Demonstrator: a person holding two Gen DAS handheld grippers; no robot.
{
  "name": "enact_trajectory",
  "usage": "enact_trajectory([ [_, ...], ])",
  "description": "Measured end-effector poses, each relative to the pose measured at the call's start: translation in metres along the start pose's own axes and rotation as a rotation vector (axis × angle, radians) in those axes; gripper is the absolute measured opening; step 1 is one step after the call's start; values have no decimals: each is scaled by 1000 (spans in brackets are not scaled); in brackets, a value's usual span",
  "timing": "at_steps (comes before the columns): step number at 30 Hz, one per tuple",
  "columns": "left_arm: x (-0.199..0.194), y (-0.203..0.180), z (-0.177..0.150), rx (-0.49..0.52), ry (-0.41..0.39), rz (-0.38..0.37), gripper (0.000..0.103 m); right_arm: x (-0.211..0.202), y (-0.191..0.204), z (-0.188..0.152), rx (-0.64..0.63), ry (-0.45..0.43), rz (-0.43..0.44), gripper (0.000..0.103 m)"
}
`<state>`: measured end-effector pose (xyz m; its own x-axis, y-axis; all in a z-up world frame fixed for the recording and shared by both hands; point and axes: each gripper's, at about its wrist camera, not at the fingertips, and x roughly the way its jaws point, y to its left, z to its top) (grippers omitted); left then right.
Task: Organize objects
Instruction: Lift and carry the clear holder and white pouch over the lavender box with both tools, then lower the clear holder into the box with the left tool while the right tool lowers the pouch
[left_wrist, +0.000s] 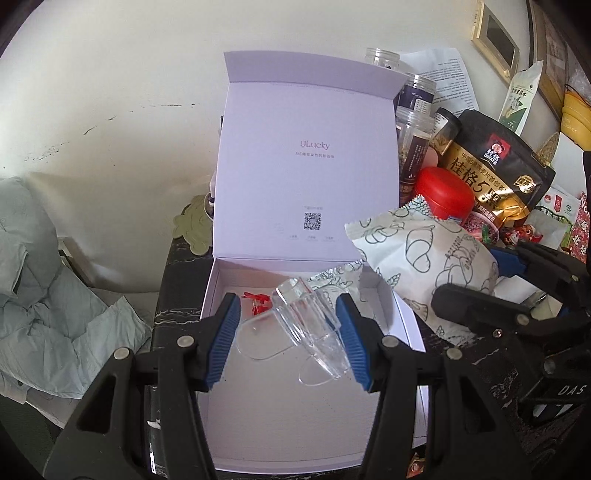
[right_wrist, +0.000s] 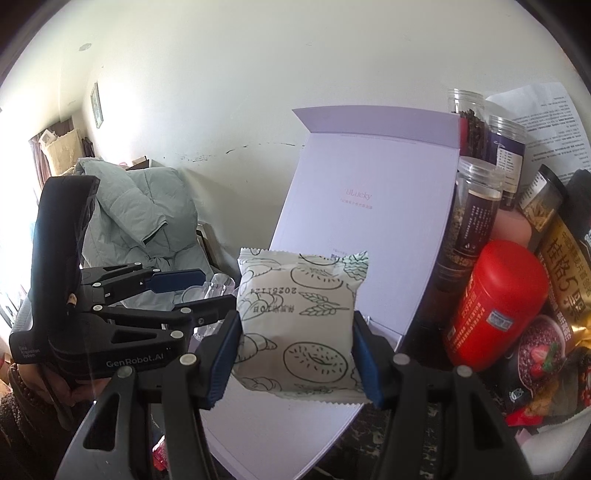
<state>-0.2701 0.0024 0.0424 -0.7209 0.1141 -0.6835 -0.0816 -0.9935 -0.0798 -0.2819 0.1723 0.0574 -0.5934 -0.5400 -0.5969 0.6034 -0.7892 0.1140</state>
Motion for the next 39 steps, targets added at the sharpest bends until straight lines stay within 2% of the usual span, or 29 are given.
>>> enact_trajectory([
  [4,13,6,0,5,15,40,52,17,0,10,-16,2,6,59],
  [8,30,11,-6,13,44,110,52,40,1,17,-56,25,26,59],
  [12,43,19,-9,-3,69,113,52,58,-5,14,-35,27,48,59],
  [17,58,24,-15,-9,98,119,52,79,-12,5,-28,86,62,59],
  [22,72,19,-21,9,130,122,52,89,-18,2,-18,97,76,49],
  [25,82,19,-25,9,153,117,52,96,-15,0,-46,110,53,49],
  [29,92,20,-31,14,185,123,52,113,-17,-7,-27,173,64,47],
  [39,100,19,-34,12,199,145,53,110,-16,-11,-44,184,39,45],
])
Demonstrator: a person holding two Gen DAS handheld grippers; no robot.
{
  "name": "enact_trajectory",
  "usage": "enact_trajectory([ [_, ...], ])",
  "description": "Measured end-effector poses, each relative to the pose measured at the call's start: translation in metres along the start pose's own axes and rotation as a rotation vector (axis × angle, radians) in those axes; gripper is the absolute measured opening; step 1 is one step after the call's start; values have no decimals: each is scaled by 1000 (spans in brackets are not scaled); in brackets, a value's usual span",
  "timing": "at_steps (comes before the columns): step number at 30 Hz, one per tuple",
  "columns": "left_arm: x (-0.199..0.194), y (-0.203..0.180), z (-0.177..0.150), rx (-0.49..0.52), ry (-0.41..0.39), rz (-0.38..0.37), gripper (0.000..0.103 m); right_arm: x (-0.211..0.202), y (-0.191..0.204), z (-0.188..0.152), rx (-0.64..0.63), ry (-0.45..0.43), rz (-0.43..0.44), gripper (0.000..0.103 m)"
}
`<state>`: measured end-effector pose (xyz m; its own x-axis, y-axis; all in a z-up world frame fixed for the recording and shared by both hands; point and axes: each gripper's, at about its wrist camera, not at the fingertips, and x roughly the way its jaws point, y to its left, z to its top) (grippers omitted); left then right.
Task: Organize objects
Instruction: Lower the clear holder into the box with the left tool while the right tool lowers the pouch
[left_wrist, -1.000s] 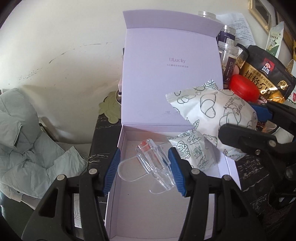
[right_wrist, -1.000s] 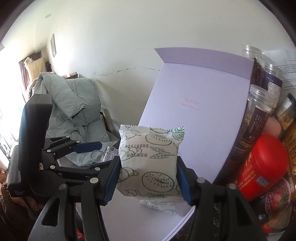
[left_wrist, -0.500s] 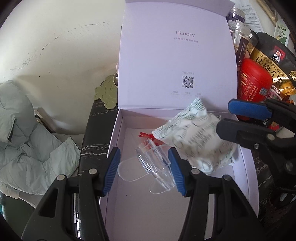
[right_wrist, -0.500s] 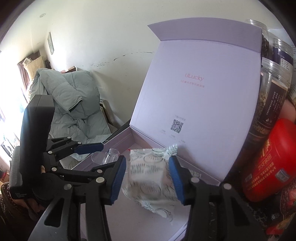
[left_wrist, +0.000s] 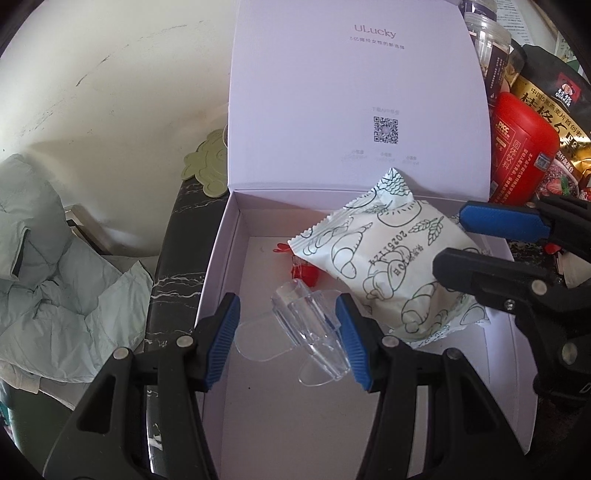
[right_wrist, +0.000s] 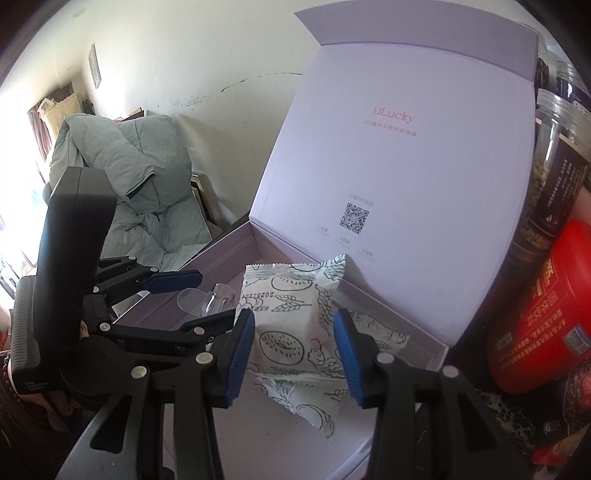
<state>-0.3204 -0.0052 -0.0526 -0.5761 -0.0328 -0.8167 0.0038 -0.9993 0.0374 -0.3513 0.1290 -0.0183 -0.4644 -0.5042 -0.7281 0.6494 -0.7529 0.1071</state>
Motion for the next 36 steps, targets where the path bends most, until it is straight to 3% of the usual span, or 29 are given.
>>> enact_trajectory([
  [9,1,-3,-3,-2,28,11,62,-7,3,0,2,6,-27,45],
  [17,-15,0,-1,-11,-2,21,68,-22,-4,-6,44,-7,-44,49],
  [31,-52,4,-5,-26,-45,27,73,-57,2,-5,65,-48,-89,77],
  [36,-77,3,-8,-30,-78,33,78,-79,11,-4,60,-71,-106,80],
])
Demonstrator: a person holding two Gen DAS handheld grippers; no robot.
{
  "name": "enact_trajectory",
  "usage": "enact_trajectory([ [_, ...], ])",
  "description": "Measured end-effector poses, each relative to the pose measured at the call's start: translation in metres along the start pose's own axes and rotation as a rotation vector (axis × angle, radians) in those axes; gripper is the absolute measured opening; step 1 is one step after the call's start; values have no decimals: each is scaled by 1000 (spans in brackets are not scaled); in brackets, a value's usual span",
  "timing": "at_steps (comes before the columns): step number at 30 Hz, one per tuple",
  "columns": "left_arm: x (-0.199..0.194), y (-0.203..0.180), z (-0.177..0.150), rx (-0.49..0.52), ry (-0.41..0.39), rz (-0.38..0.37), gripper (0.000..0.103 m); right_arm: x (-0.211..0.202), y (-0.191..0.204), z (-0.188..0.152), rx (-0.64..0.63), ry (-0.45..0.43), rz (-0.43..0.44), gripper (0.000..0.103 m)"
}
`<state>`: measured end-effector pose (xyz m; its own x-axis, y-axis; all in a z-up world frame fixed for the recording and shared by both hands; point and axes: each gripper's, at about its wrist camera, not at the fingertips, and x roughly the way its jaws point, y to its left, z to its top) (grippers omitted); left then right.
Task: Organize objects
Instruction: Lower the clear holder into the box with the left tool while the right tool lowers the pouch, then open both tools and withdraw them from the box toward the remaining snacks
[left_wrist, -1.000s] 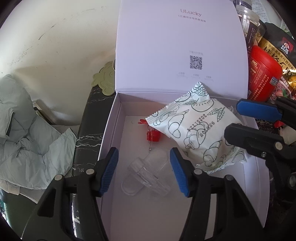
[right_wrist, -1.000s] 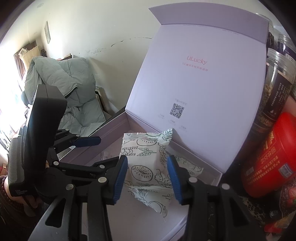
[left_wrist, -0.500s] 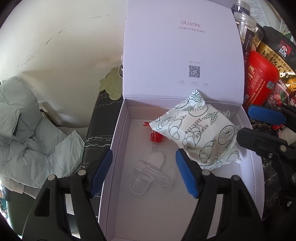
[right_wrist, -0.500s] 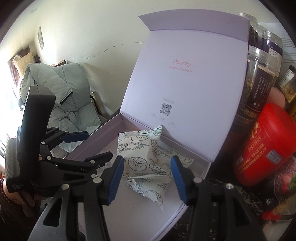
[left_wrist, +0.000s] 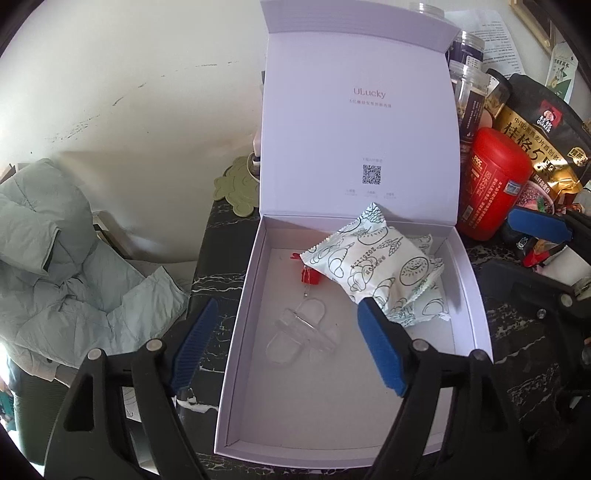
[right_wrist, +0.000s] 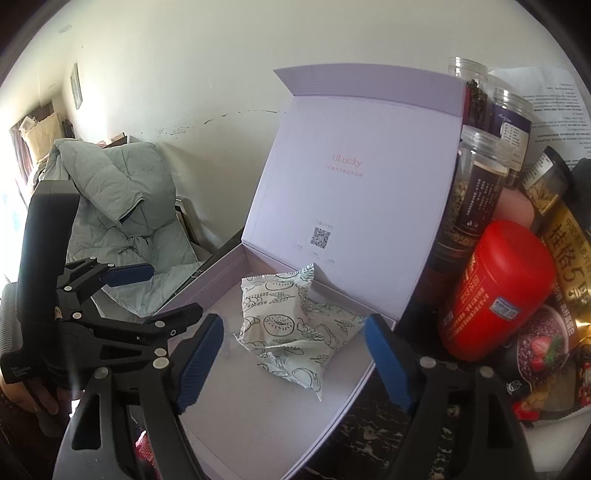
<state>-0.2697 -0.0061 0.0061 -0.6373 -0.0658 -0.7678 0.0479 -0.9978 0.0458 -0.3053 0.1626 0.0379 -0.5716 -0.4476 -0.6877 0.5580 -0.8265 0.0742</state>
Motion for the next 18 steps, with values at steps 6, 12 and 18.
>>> enact_trajectory([
  [6,-33,-3,-1,-4,-35,3,82,-31,10,2,-14,-35,-16,81],
  [12,-66,-5,-4,2,-68,13,83,-64,19,2,-15,-70,-40,82],
  [18,-101,-7,-8,1,-104,12,84,-96,28,-2,-16,-101,-59,84],
])
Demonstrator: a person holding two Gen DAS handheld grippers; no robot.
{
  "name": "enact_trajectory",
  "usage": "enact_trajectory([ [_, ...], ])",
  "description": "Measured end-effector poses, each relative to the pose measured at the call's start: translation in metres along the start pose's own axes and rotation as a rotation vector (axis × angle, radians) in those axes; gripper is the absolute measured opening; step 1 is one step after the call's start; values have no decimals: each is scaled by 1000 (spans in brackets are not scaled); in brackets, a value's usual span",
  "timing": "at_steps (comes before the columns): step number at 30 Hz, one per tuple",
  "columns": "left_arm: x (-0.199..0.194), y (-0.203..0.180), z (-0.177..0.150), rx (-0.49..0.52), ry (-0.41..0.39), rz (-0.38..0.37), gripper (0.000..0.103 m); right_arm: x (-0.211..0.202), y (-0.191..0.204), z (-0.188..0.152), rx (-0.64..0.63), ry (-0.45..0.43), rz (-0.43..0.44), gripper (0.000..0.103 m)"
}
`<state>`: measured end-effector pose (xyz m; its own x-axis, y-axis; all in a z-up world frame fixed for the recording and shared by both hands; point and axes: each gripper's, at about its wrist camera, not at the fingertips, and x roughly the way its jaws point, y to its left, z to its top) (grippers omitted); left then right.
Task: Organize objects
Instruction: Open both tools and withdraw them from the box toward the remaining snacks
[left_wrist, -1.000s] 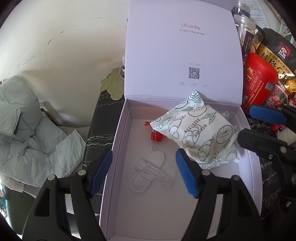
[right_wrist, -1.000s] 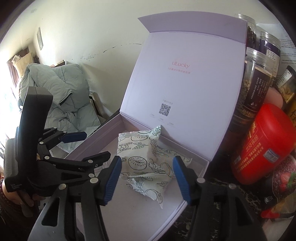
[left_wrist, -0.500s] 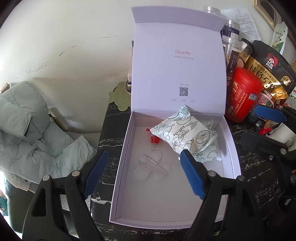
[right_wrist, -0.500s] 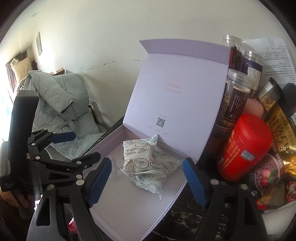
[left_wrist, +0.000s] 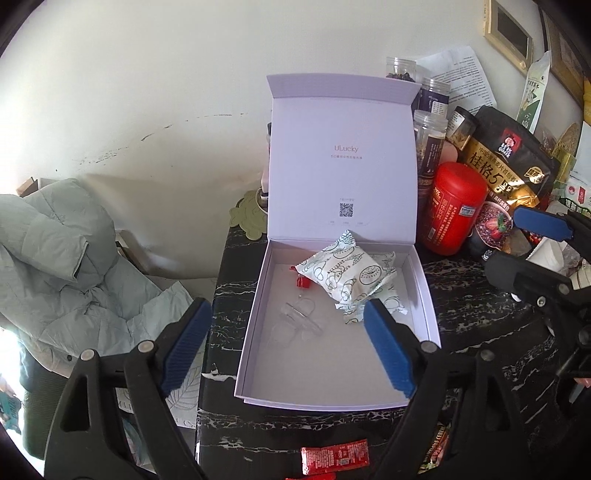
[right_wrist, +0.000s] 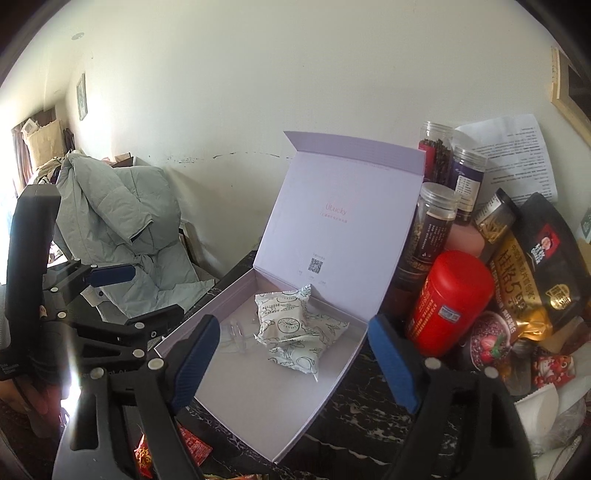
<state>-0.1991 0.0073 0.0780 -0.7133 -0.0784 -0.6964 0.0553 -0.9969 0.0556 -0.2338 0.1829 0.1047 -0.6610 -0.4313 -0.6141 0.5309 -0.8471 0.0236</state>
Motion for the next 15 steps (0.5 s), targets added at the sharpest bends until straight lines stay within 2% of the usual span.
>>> enact_trajectory([
  [4,-26,-1,-4,9,-33,2,86,-23,6,-2,0,-17,-5,88],
  [15,-78,-5,-20,19,-88,13,87,-77,21,-16,-11,-55,-31,88],
])
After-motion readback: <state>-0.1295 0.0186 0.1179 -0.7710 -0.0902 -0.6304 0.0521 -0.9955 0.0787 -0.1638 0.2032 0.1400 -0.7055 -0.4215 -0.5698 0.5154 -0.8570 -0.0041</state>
